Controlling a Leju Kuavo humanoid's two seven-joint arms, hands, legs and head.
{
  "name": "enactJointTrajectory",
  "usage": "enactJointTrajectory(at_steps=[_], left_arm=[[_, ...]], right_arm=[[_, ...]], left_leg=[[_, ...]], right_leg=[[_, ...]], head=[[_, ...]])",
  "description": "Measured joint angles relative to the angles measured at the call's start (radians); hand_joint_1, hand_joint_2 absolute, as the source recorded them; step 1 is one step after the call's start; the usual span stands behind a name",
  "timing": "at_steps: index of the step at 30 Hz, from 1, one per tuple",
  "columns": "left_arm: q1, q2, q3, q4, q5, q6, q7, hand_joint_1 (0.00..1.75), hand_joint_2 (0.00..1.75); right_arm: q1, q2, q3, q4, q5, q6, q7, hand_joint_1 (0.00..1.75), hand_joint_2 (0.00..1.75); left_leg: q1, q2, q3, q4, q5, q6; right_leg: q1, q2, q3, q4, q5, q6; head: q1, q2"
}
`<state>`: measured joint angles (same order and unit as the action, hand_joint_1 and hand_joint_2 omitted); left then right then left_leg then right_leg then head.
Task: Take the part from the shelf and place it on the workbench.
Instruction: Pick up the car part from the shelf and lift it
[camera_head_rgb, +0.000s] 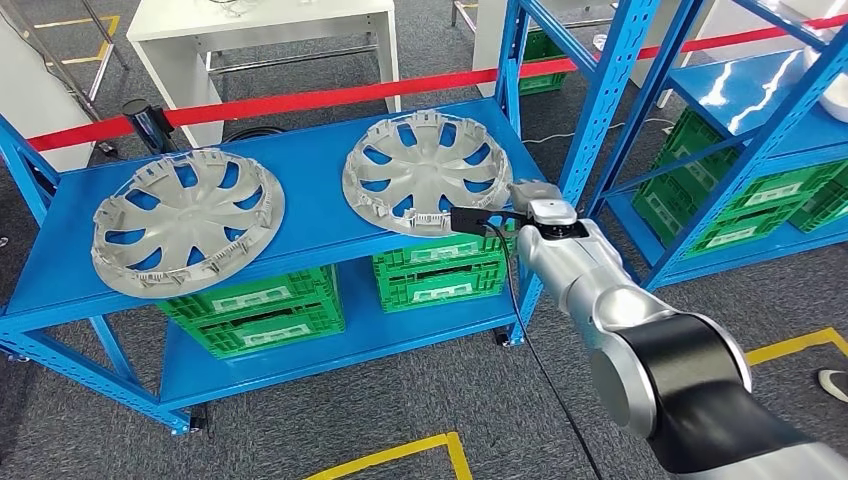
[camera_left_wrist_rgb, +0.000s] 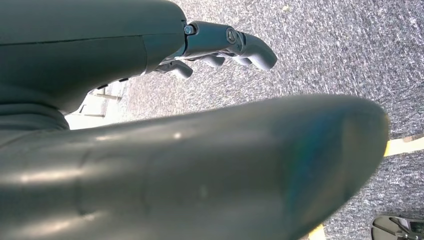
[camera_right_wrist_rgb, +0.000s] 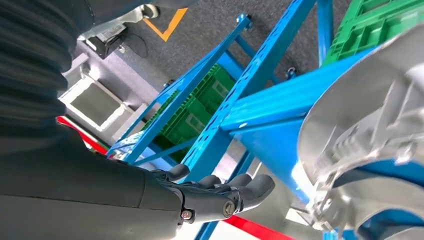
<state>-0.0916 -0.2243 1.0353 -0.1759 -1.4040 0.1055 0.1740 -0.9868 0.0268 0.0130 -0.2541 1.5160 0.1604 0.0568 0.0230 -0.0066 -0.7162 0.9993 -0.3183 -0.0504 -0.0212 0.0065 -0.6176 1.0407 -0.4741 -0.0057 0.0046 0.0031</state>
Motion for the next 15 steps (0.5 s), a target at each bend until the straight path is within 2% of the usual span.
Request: enactJointTrajectory(at_steps=[15], left_arm=[[0.0,0.0,0.0,0.0,-0.001,-0.009,-0.007,0.0,0.0]], right_arm=[[-0.061,-0.01,0.014,0.0,0.035,0.001,-0.008,0.0,1.75]], left_leg=[[0.0,0.0,0.0,0.0,0.0,0.0]], right_leg=[[0.0,0.0,0.0,0.0,0.0,0.0]], head=[[0.0,0.0]])
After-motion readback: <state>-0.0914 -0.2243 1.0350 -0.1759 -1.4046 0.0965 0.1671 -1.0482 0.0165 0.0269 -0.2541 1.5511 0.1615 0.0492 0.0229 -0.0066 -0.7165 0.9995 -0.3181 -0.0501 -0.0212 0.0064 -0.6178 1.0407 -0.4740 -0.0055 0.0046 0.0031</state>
